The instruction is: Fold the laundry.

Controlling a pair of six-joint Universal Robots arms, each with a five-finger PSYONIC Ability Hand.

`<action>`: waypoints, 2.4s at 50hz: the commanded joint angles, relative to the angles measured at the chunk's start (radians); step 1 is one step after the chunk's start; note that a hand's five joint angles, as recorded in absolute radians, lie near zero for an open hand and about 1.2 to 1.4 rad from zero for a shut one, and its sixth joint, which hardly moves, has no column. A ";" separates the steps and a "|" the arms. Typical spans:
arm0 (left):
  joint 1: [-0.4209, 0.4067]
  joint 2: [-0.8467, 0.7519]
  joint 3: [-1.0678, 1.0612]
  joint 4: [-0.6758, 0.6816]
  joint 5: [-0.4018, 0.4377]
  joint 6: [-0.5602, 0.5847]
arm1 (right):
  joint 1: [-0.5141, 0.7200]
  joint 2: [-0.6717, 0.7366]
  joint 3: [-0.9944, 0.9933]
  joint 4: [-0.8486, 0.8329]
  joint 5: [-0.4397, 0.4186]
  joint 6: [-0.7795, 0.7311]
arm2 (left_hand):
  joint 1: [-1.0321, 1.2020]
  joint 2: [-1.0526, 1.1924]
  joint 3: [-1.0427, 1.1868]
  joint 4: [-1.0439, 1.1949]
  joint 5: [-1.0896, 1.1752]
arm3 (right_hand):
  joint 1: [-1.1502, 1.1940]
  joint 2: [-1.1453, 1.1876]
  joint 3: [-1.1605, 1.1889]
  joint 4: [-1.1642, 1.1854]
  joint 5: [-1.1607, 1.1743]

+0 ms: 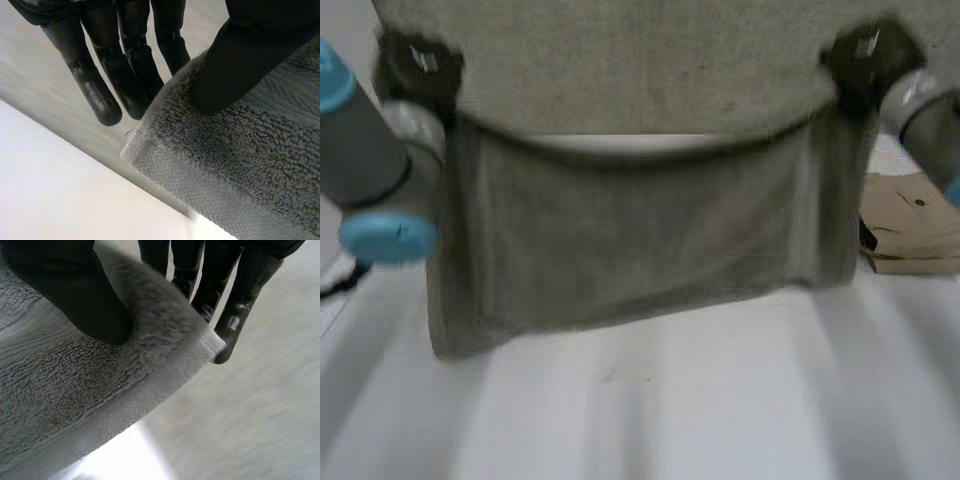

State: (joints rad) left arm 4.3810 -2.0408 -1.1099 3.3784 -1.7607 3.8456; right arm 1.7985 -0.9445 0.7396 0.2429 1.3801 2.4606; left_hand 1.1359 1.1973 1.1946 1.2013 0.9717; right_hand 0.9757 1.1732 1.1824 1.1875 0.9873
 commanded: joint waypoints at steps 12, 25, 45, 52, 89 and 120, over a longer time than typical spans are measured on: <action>0.026 0.126 -0.083 0.509 -0.008 -0.058 | -0.001 -0.057 -0.037 -0.464 0.060 0.261 | 0.260 0.199 0.202 0.195 0.250 | 0.421 0.223 0.214 0.209 0.234; 0.060 0.082 -0.520 0.512 0.004 -0.106 | -0.007 -0.014 0.366 -0.459 -0.093 0.206 | 0.260 0.199 0.202 0.195 0.250 | 0.421 0.223 0.214 0.209 0.234; 0.064 0.244 -0.859 0.157 -0.002 0.054 | -0.033 -0.172 0.705 -0.012 -0.085 -0.222 | 0.260 0.199 0.202 0.195 0.250 | 0.421 0.223 0.214 0.209 0.234; 0.066 0.473 -0.991 -0.138 -0.002 0.132 | -0.132 -0.339 0.860 0.289 -0.084 -0.374 | 0.260 0.199 0.202 0.195 0.250 | 0.421 0.223 0.214 0.209 0.234; -0.028 -0.255 -0.351 0.253 -0.123 0.252 | 0.015 0.107 0.463 -0.231 0.082 -0.319 | 0.260 0.199 0.202 0.195 0.250 | 0.421 0.223 0.214 0.209 0.234; -0.063 -0.084 -0.487 0.349 -0.126 0.235 | -0.029 -0.141 0.529 -0.285 -0.001 0.095 | -0.961 -1.023 -1.020 -1.027 -0.972 | -0.801 -0.999 -1.008 -1.013 -0.987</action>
State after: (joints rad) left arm 4.3182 -2.2775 -1.4305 3.7309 -1.8943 4.0927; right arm 1.8302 -0.9223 1.1041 -0.1140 1.5021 2.4592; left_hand 0.1957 0.2029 0.2083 0.2023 0.0459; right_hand 0.2020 0.2176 0.2088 0.2319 0.0663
